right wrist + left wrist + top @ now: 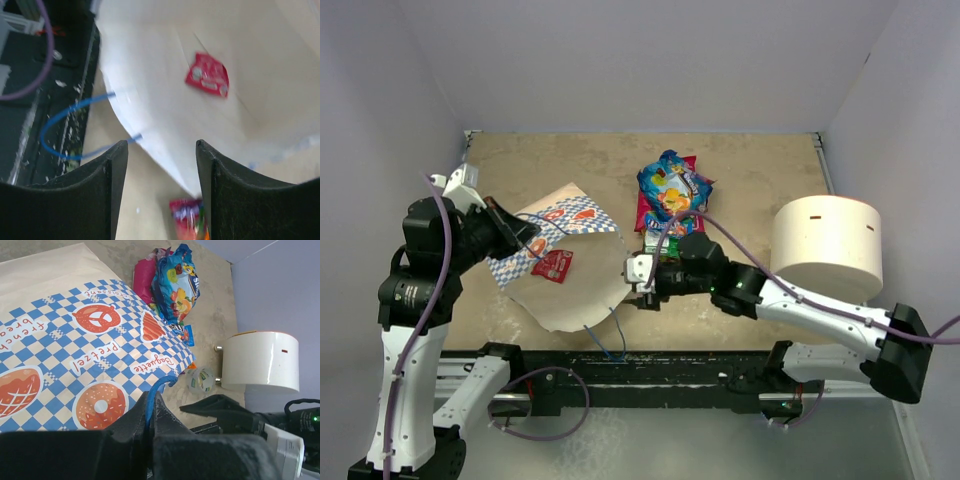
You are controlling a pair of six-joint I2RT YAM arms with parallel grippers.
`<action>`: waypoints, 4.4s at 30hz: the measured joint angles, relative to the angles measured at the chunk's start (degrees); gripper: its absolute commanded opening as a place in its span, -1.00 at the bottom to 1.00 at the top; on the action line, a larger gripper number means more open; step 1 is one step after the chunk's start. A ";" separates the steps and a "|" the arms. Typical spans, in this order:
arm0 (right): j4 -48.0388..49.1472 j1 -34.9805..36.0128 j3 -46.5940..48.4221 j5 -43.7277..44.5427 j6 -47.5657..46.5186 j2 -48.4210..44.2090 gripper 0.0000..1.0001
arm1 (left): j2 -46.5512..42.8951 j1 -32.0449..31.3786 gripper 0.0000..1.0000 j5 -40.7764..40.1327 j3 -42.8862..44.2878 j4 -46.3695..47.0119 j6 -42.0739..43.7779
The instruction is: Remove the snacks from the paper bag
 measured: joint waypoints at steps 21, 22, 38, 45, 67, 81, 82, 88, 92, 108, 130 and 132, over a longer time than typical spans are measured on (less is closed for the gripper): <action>49.86 12.02 4.09 18.40 15.91 39.19 0.72 | 0.09 0.00 -1.00 3.58 -0.11 0.02 -2.08; 51.52 12.02 5.05 19.26 16.55 40.96 0.86 | 0.07 0.00 -1.00 3.78 -0.11 0.02 -2.19; 64.19 12.02 20.35 30.64 21.07 61.68 0.99 | 1.14 0.00 -1.00 9.51 -0.13 1.73 -3.48; 63.19 11.87 25.16 32.50 21.42 68.15 0.99 | 2.54 0.00 -1.00 10.75 -0.13 2.43 -3.48; 66.77 13.97 6.86 26.12 10.45 49.94 0.73 | 5.62 0.00 -1.00 10.23 3.43 2.45 -2.56; 71.34 14.38 24.74 36.24 7.69 67.32 0.62 | 6.62 0.00 -1.00 16.72 6.29 2.56 -1.44; 71.17 13.75 25.35 36.04 7.56 67.63 0.69 | 6.64 0.00 -1.00 17.27 6.29 2.54 -1.44; 70.25 11.50 28.57 34.82 7.13 69.02 0.97 | 7.28 0.00 -1.00 19.96 6.95 2.73 -1.27; 68.02 12.09 30.51 33.73 8.48 71.12 0.99 | 7.58 0.00 -1.00 21.00 7.04 3.87 -1.22; 51.82 11.82 36.83 37.05 15.80 74.93 -0.03 | 5.22 0.00 -1.00 16.87 7.32 -0.13 1.05; 46.12 10.75 18.49 27.65 17.05 53.77 -1.00 | 1.20 0.00 -1.00 6.62 2.36 -2.54 -1.57; 46.25 10.78 16.46 24.83 17.66 51.52 -1.00 | 1.20 0.00 -1.00 6.62 2.01 -1.25 -2.19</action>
